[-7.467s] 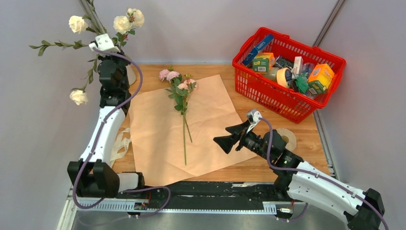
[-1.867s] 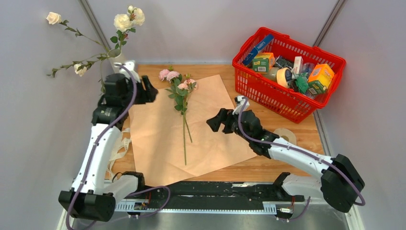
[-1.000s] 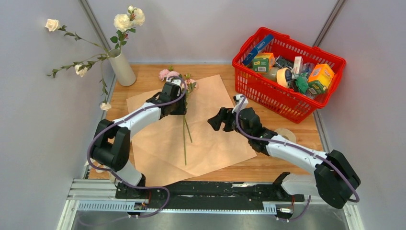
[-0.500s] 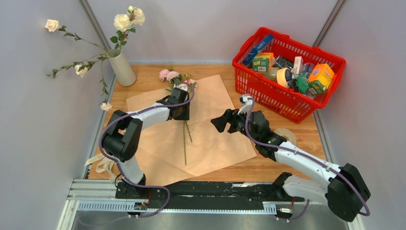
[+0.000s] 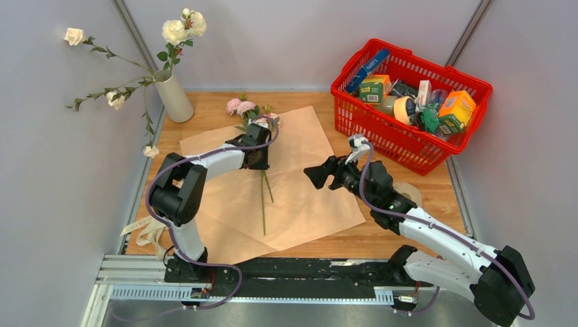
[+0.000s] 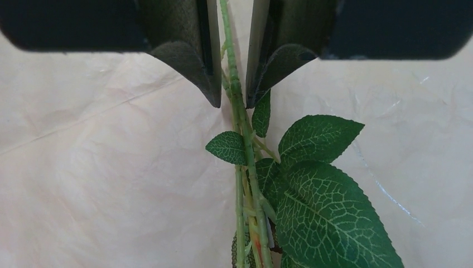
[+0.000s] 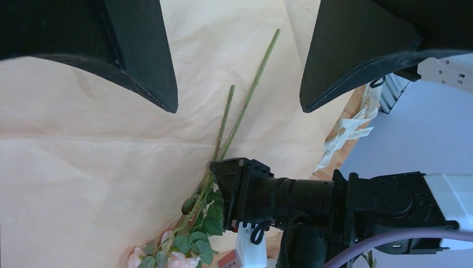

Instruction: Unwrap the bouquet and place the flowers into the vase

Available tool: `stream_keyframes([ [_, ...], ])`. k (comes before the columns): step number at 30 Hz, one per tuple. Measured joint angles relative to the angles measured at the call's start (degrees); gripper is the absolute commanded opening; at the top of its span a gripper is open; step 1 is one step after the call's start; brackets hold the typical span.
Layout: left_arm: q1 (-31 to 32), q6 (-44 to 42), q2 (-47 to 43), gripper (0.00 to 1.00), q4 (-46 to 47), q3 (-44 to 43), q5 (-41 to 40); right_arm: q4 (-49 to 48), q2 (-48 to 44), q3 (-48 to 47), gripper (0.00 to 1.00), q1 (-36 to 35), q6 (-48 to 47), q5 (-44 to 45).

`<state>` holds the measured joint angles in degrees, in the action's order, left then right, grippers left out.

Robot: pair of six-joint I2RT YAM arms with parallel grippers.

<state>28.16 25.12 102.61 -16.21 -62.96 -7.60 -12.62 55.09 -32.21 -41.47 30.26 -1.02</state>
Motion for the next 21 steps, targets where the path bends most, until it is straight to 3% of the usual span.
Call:
stream_keyframes([
  [2, 0.1, -0.1, 0.4, 0.29, -0.3, -0.2, -0.1, 0.1, -0.2, 0.3, 0.83, 0.0, 0.0, 0.0],
  [9, 0.4, -0.4, 1.2, 0.0, -0.9, -0.2, -0.5, 1.3, -1.1, 0.4, 0.84, 0.0, 0.0, 0.1],
  [21, 0.8, 0.4, -3.3, 0.0, -3.2, -0.9, -0.3, 2.3, -2.0, 0.6, 0.9, 0.0, -0.2, 0.5],
])
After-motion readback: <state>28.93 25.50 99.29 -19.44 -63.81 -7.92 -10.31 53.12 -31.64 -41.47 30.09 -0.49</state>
